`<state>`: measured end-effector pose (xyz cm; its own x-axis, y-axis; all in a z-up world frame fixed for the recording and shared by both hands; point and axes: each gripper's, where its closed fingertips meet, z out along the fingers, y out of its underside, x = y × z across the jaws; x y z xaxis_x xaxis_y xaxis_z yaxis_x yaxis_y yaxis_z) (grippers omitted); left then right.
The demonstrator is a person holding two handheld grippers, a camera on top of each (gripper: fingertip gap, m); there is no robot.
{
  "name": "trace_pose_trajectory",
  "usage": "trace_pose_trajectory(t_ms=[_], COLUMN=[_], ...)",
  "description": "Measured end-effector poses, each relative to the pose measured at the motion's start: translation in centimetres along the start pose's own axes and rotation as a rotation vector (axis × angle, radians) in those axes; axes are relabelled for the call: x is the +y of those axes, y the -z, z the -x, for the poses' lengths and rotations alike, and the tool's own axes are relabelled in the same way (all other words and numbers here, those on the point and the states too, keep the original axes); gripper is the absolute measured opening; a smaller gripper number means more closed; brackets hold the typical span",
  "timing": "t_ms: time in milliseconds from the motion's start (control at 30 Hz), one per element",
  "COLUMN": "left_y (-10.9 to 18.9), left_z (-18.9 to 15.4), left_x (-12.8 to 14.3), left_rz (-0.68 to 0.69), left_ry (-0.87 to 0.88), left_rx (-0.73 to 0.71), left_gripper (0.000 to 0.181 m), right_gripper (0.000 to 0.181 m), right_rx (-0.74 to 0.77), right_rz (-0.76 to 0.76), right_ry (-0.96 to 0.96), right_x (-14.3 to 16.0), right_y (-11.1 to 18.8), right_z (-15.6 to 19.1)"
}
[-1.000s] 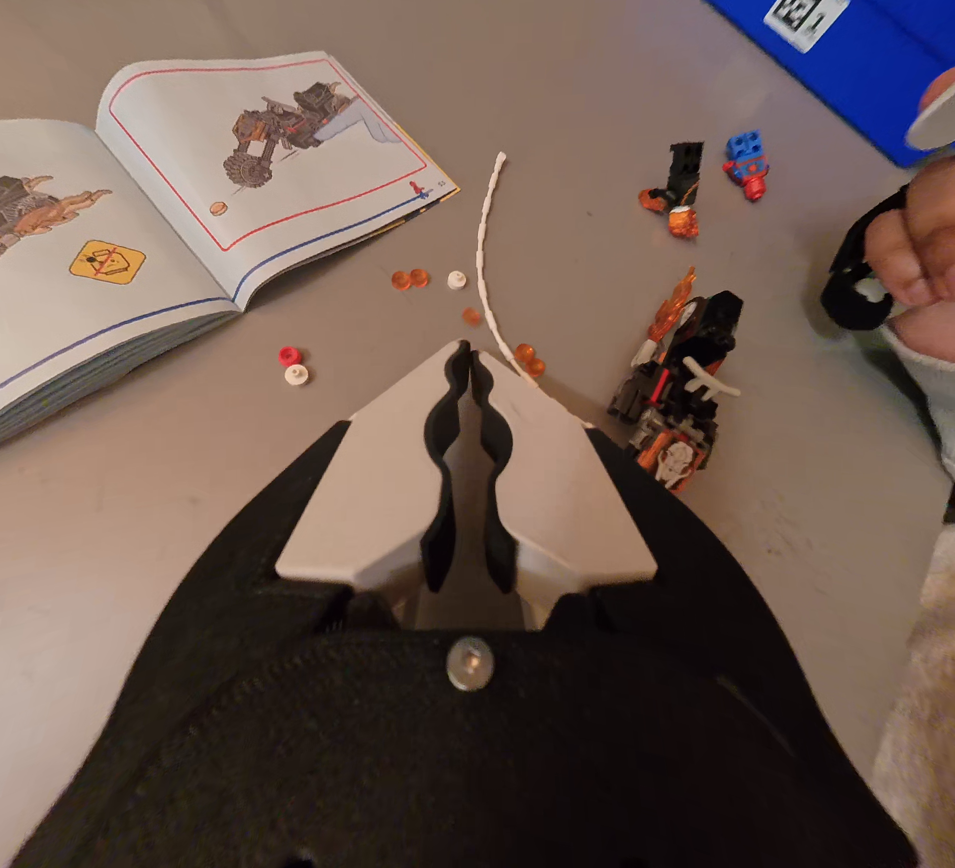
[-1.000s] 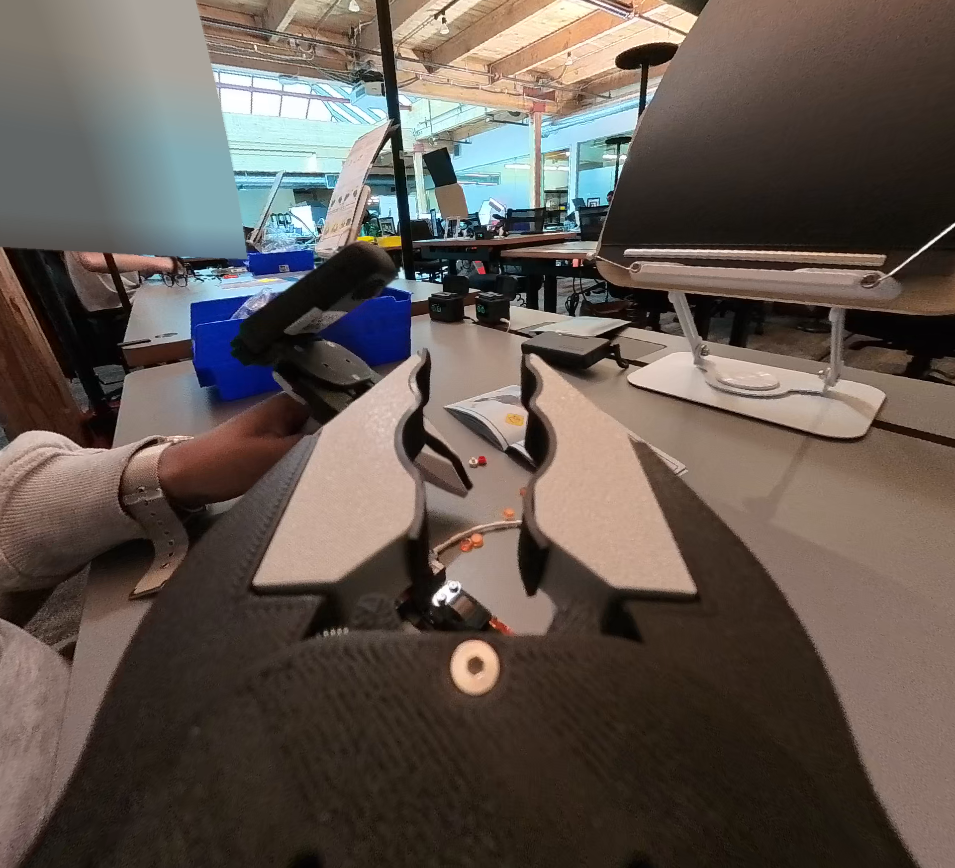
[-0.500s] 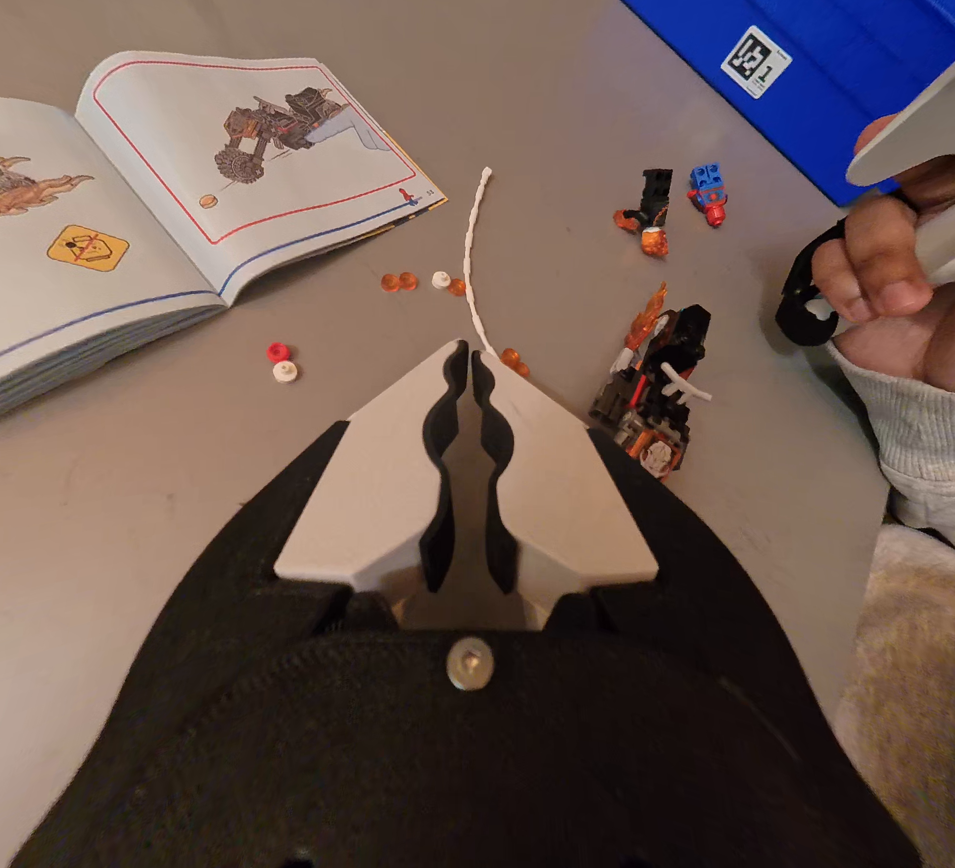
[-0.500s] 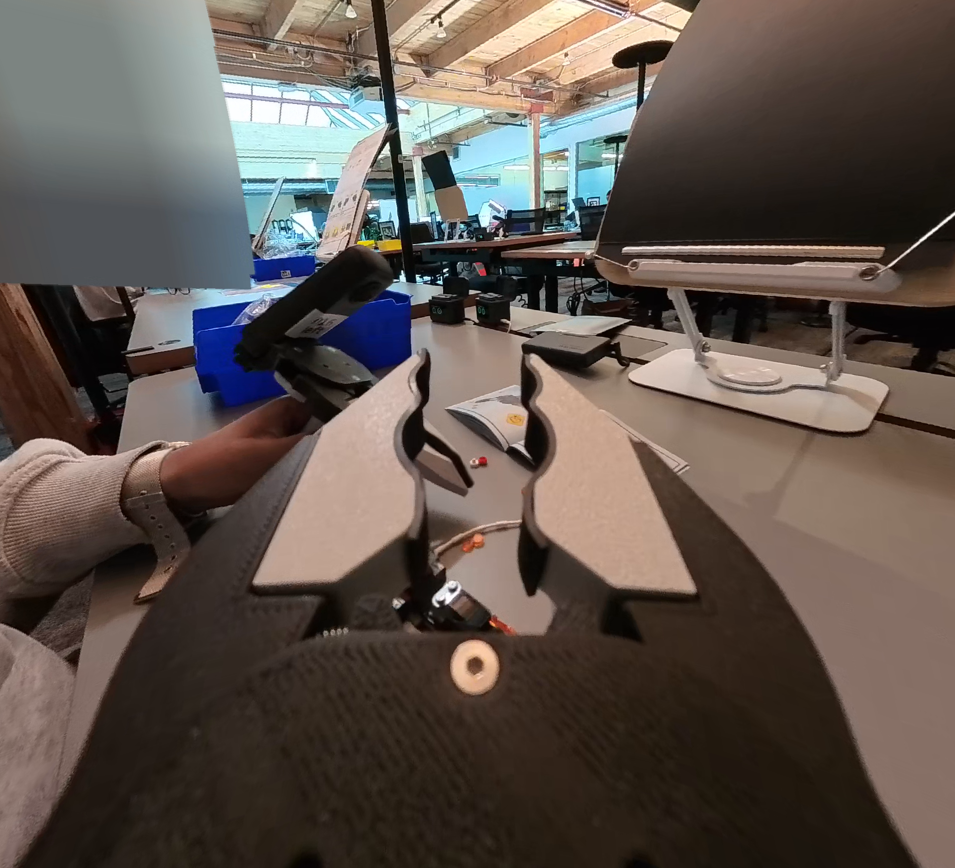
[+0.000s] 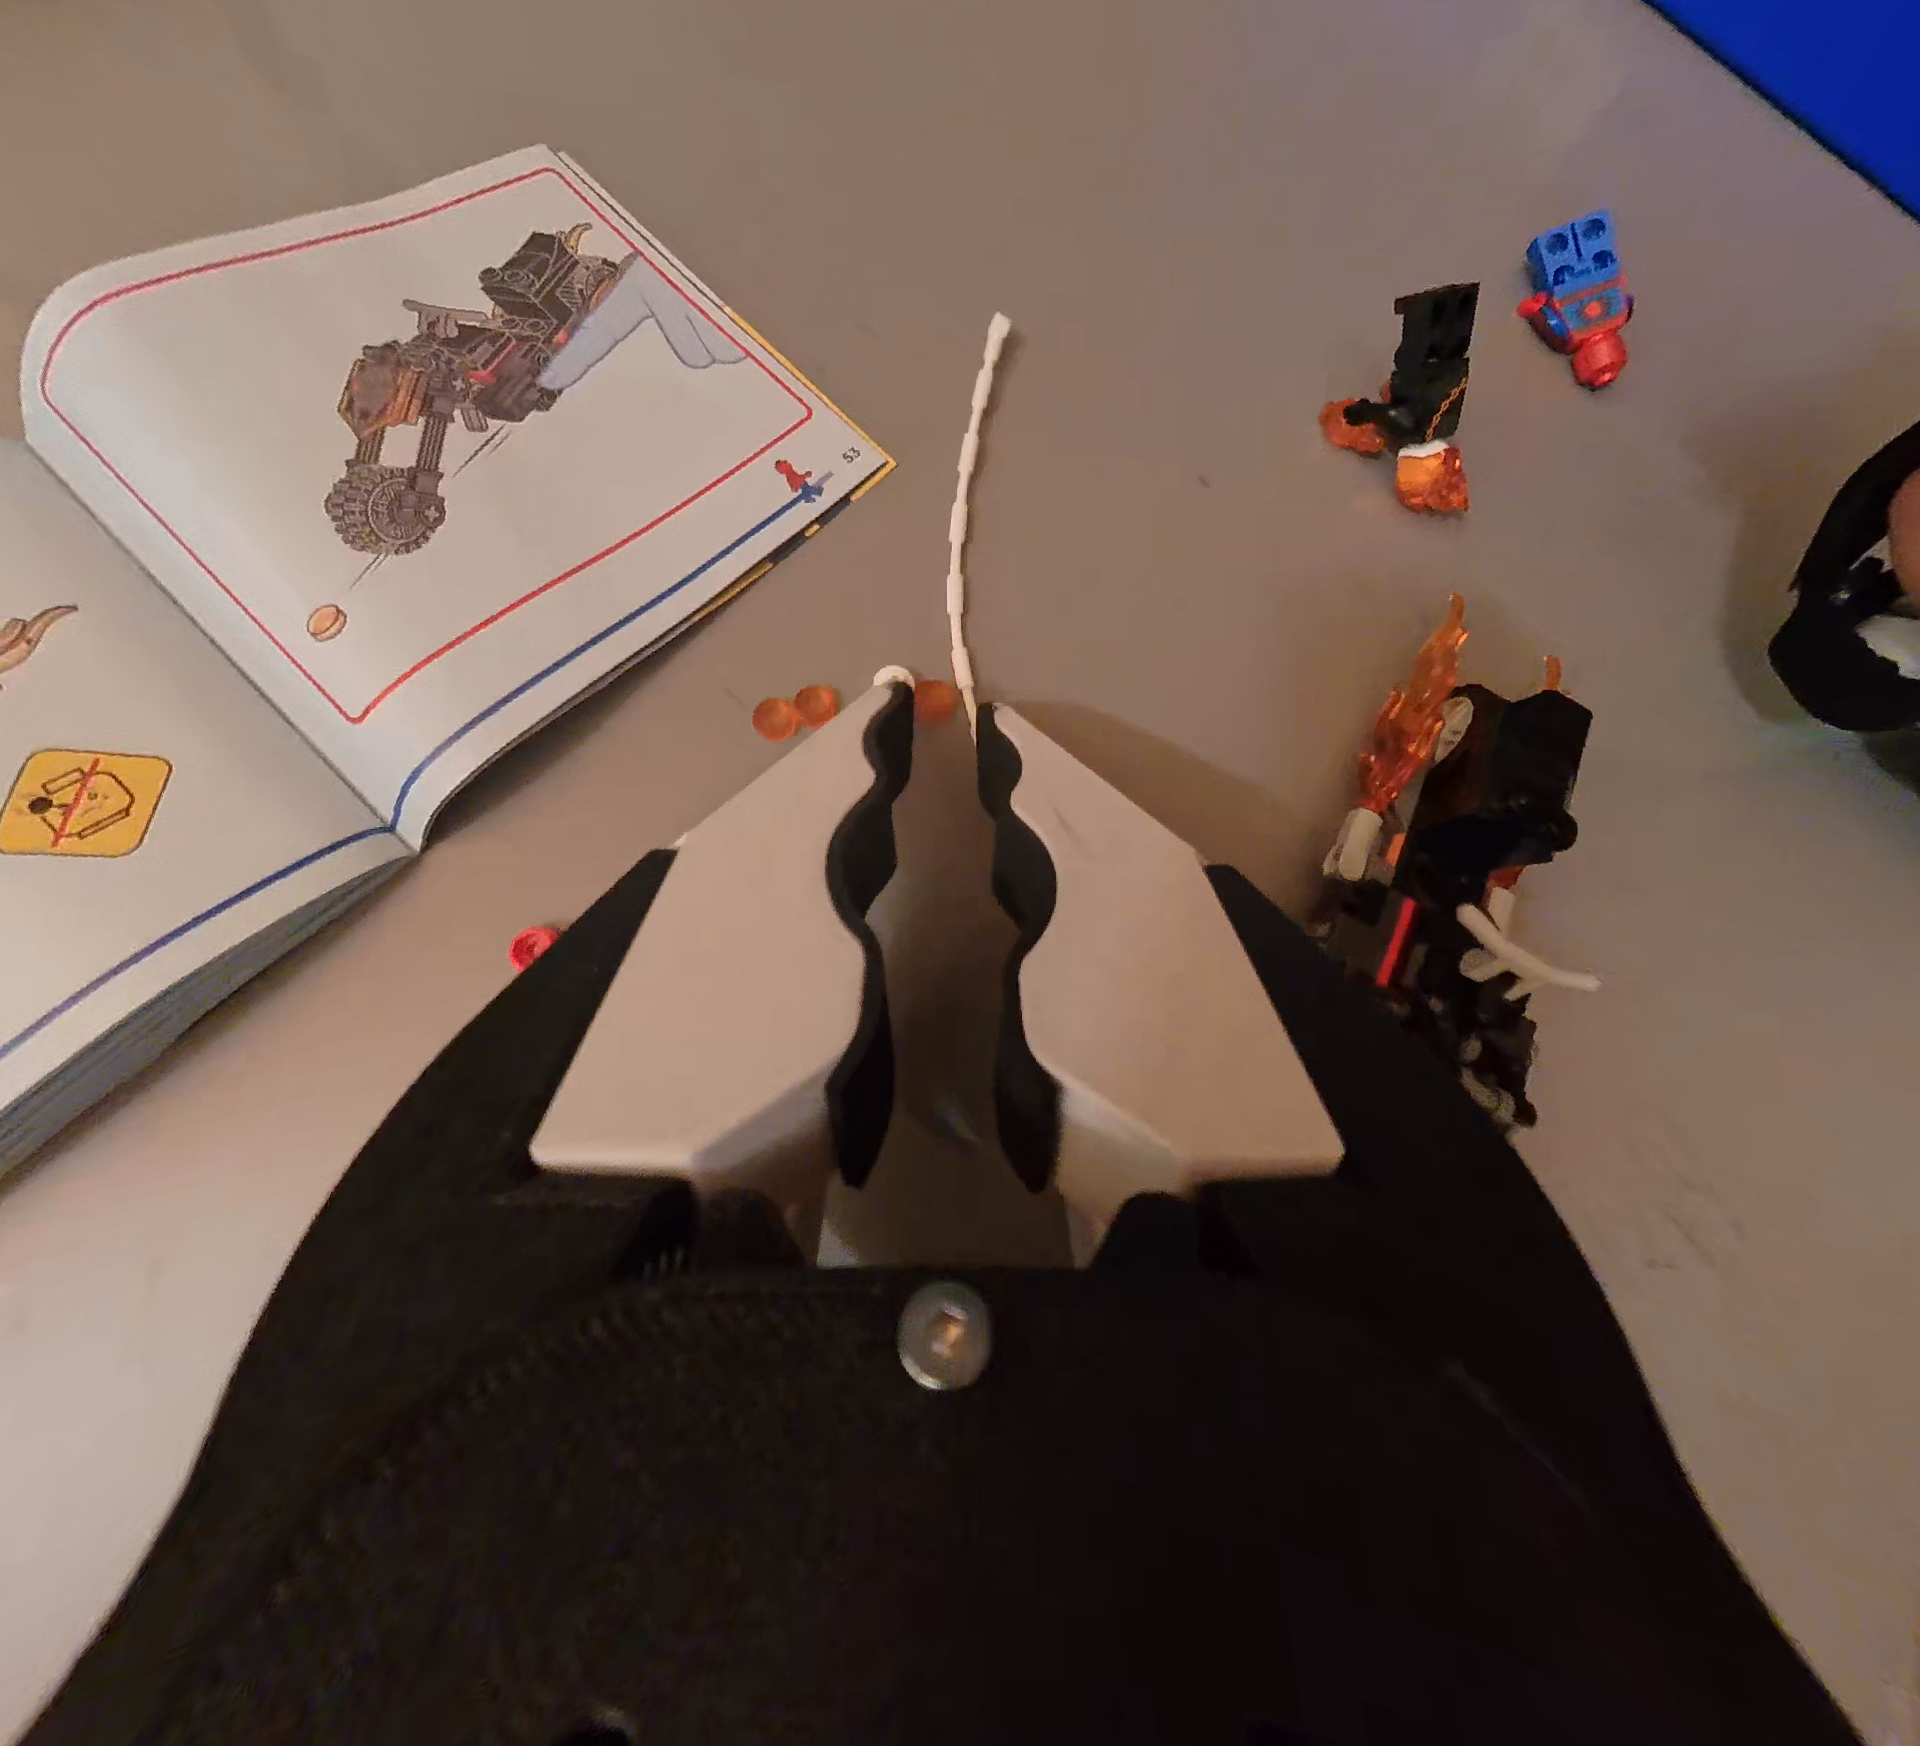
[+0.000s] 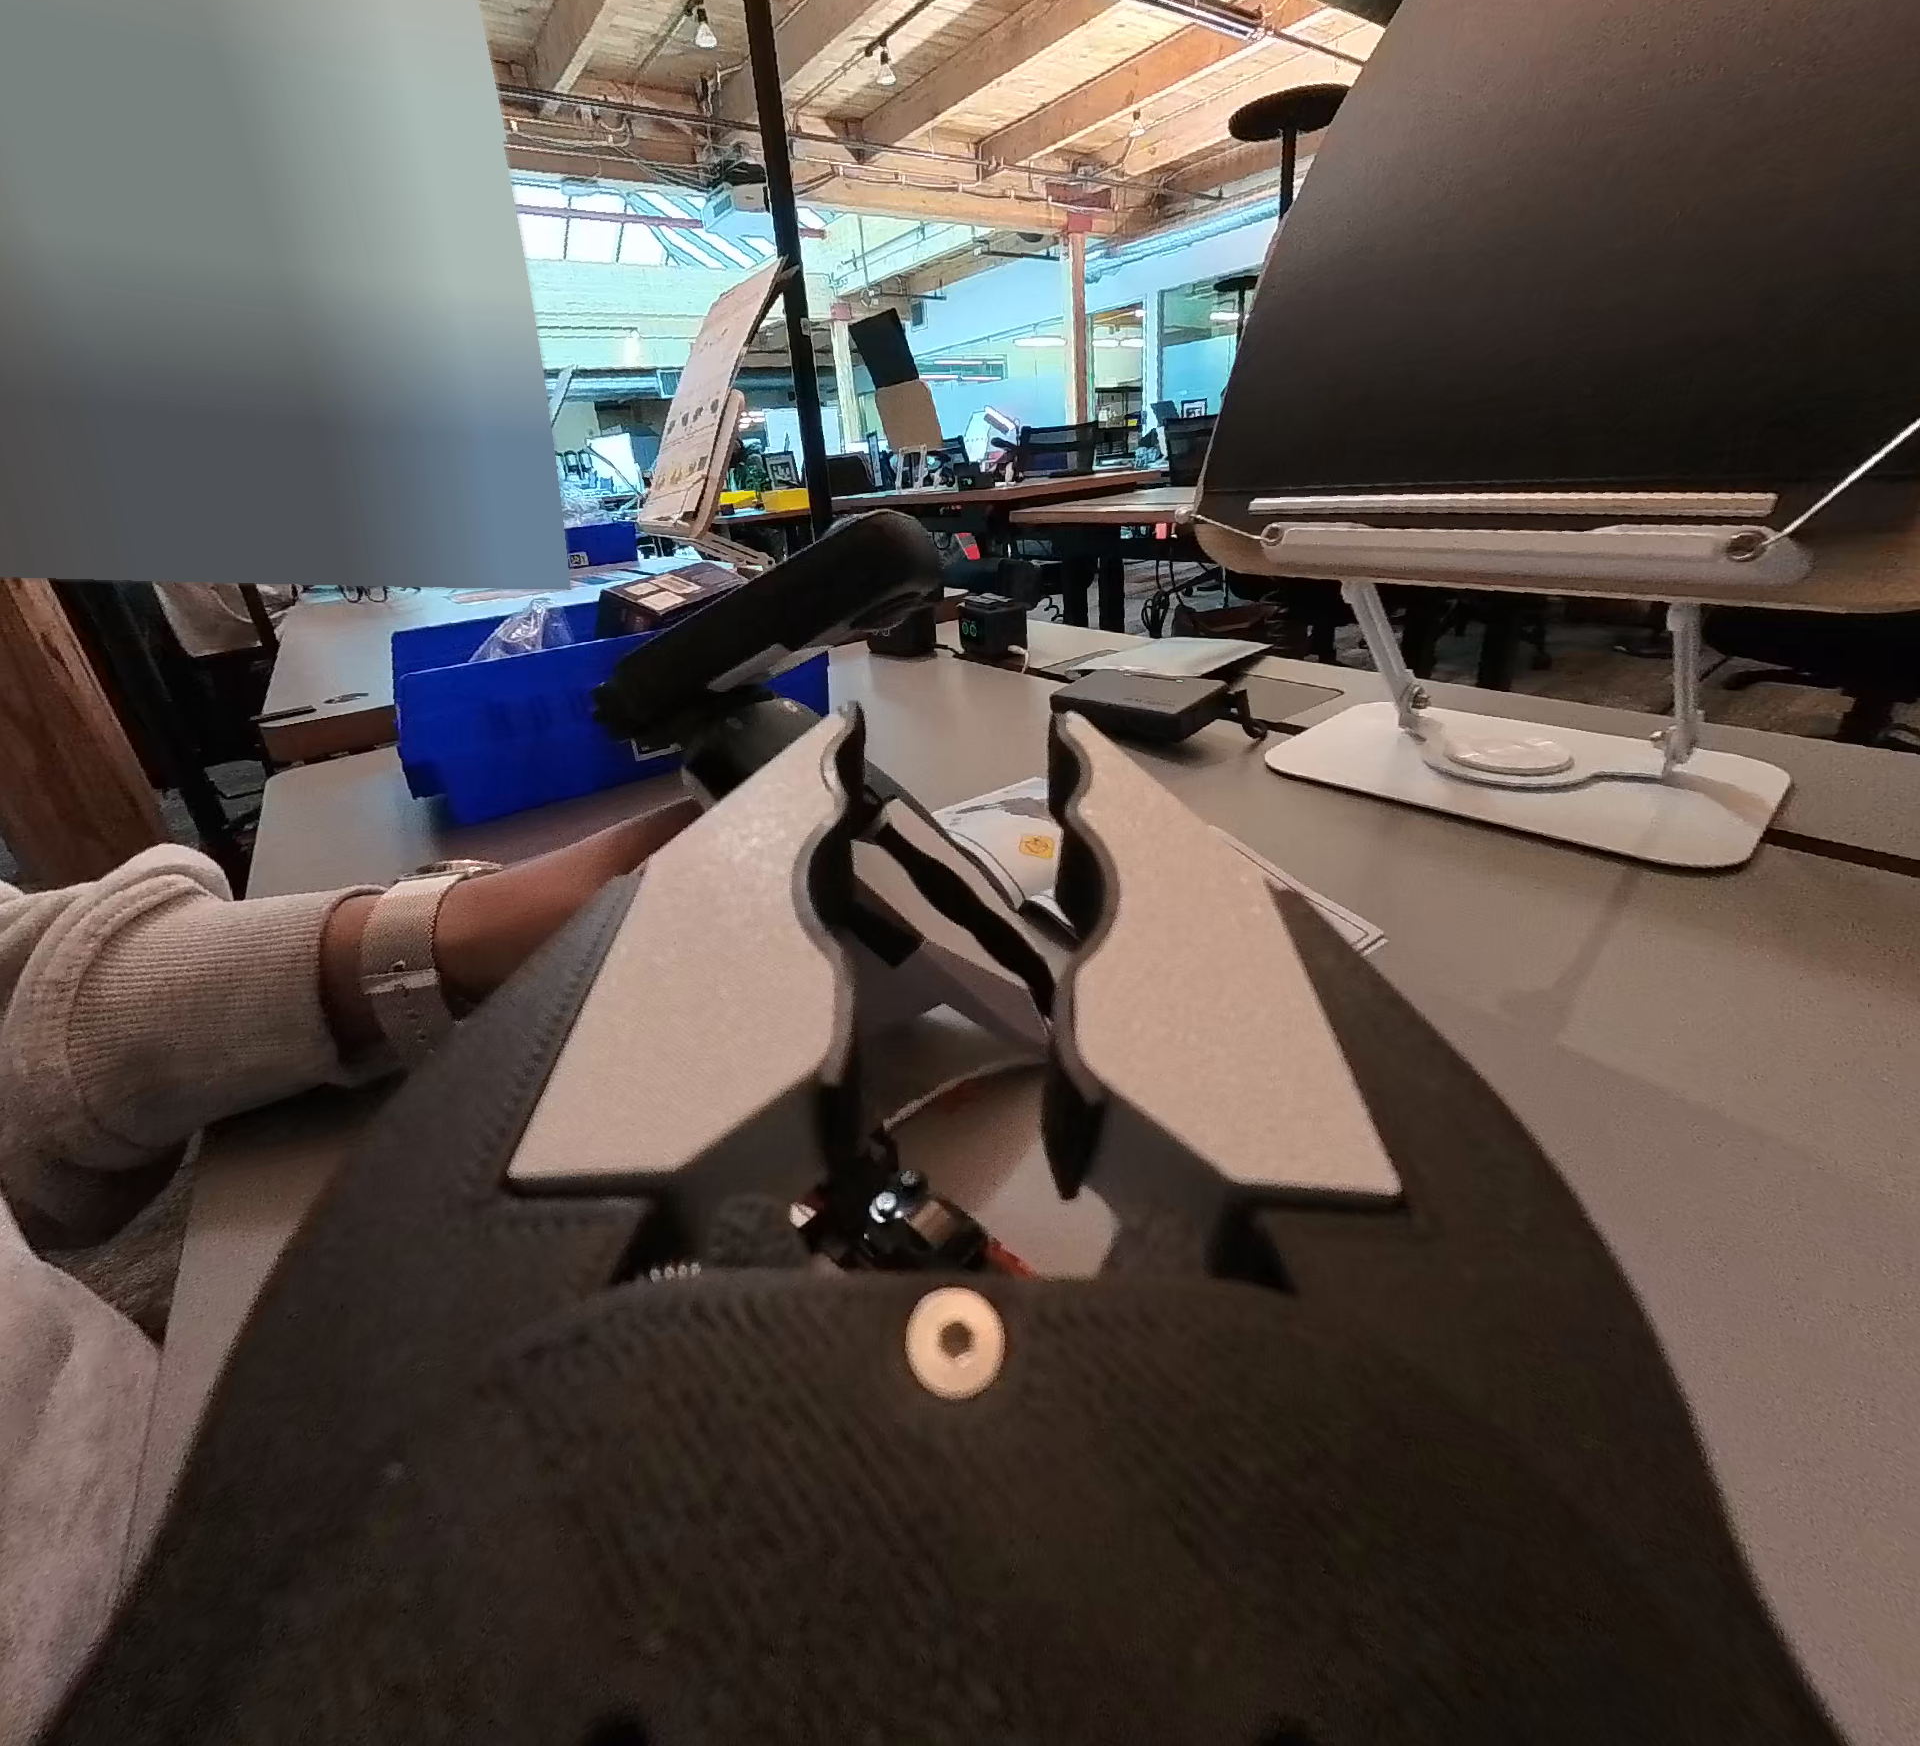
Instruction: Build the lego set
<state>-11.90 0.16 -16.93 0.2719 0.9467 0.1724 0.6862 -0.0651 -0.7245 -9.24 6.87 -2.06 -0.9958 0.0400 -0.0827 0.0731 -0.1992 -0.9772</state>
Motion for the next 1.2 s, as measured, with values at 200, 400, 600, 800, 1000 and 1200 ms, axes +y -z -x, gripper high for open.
trace_pose_trajectory(t_ms=[200, 400, 600, 800, 1000, 1200], left_y=[-0.1, -0.6, -0.4, 0.5, 1.8, 2.0], left_z=[0.1, -0.5, -0.6, -0.2, -0.1, 0.9], left_x=[-0.1, -0.1, 0.2, 0.5, 1.1, 0.7], left_rz=[0.001, 0.02, 0.022, 0.005, -0.025, -0.049], left_ry=[0.042, 0.087, 0.087, 0.125, 0.187, 0.17], left_rx=[0.033, 0.101, 0.107, 0.125, 0.179, 0.126], left_gripper=[0.011, 0.01, 0.004, 0.001, 0.005, 0.006], right_gripper=[0.033, 0.033, 0.033, 0.033, 0.033, 0.033], right_rx=[-0.004, -0.003, -0.004, -0.005, -0.006, -0.006], right_rz=[-0.004, -0.004, -0.006, -0.008, -0.008, -0.006], right_ry=[-0.008, -0.008, -0.011, -0.013, -0.014, -0.012], right_x=[-0.1, 0.0, -0.1, -0.1, -0.1, 0.0], right_y=[0.0, 0.0, 0.0, 0.1, 0.1, 0.0], right_z=[0.0, 0.0, 0.0, 0.0, 0.0, 0.0])
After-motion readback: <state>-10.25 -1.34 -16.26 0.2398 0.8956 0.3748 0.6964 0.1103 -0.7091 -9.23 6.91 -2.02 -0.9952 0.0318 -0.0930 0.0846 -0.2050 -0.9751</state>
